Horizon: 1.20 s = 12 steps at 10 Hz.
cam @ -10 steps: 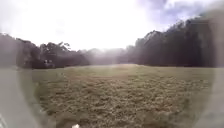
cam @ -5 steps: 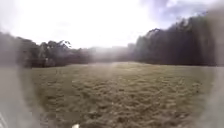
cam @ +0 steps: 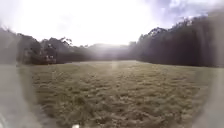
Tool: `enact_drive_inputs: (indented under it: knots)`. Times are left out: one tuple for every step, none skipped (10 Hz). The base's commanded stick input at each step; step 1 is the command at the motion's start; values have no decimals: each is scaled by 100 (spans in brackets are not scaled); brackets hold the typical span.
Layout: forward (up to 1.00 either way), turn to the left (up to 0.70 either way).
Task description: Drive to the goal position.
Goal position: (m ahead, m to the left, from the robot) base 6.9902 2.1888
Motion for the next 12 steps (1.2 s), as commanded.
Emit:
enact_drive_inputs:
  knots:
    - [70, 0]
    - [70, 0]
    - [70, 0]
    - [70, 0]
    - [70, 0]
    - [70, 0]
    - [70, -12]
    - [70, -13]
    - [70, -13]
    - [70, -12]
    - [70, -11]
    - [70, 0]
